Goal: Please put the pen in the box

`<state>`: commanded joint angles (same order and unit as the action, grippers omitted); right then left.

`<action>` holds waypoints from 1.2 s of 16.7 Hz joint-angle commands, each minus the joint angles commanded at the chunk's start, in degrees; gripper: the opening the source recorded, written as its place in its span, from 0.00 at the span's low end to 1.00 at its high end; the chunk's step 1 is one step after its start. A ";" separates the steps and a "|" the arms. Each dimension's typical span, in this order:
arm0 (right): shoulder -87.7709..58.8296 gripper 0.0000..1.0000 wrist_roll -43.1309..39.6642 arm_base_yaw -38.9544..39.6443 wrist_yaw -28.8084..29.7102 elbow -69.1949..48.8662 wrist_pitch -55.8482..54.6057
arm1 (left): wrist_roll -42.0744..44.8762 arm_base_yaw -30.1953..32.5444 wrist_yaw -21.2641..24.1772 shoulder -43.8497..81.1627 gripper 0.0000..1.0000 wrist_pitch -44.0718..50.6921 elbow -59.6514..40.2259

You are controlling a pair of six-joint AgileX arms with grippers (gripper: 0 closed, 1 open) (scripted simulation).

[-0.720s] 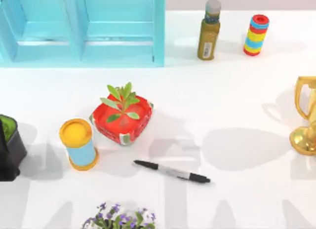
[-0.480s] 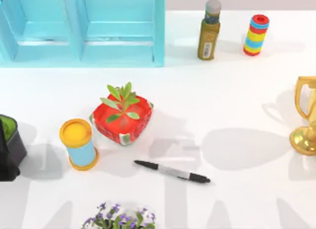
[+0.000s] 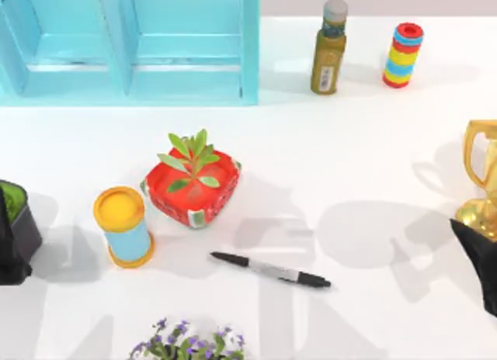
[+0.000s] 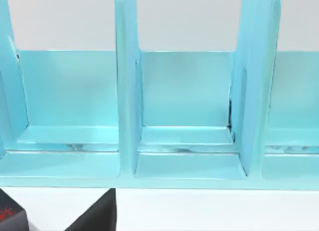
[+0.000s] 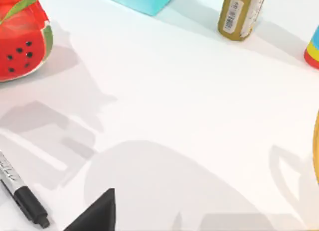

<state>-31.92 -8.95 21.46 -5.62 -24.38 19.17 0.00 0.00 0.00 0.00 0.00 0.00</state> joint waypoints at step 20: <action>-92.01 1.00 -21.14 21.53 -2.53 -76.96 53.05 | 0.00 0.00 0.00 0.00 1.00 0.00 0.00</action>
<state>-123.93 -30.09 42.98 -8.15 -101.33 72.22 0.00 0.00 0.00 0.00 0.00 0.00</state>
